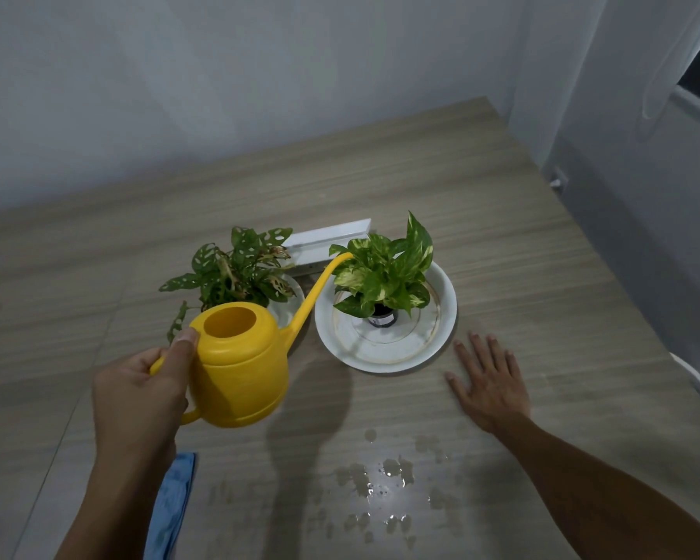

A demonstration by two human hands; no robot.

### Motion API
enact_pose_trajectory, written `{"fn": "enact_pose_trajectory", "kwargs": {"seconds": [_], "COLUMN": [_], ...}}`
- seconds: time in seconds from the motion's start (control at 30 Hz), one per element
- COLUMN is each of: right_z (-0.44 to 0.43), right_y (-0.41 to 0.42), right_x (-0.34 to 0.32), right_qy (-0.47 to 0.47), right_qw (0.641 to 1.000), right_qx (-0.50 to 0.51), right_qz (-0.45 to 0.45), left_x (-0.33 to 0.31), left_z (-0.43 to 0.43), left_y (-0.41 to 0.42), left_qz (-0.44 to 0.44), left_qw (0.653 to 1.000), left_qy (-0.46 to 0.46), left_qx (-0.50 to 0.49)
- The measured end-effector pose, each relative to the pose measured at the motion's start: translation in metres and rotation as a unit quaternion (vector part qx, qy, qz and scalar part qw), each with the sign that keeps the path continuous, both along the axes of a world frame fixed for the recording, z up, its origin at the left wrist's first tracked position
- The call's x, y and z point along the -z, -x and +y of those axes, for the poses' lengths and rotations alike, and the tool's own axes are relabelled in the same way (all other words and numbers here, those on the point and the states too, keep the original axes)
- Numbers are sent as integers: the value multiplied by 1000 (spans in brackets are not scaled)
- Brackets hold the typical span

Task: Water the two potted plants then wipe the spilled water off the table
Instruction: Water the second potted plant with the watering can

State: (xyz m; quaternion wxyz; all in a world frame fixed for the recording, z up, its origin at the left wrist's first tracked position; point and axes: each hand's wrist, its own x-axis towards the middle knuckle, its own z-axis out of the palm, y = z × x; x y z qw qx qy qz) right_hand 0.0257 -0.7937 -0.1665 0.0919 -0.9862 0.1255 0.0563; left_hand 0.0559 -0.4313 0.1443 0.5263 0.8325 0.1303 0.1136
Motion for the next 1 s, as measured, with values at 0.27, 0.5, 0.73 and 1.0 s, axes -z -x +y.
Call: {"fn": "enact_pose_trajectory", "kwargs": {"seconds": [0.27, 0.5, 0.73, 1.0], "right_z": [0, 1, 1, 1], "right_y": [-1, 0, 0, 1], "right_x": [1, 1, 0, 0], "right_qy": [-3, -5, -2, -5], "right_qw": [1000, 1000, 1000, 1000], "right_qx": [-2, -3, -1, -3], "right_qz": [7, 17, 18, 11], "left_x": [-7, -13, -18, -19], "left_z": [-3, -9, -7, 0], "left_y": [-2, -2, -2, 1], "left_qz": [-16, -21, -26, -20], "left_qw": [1000, 1000, 999, 999], "left_qy": [-20, -23, -34, -43], "left_qx": [1, -4, 4, 15]}}
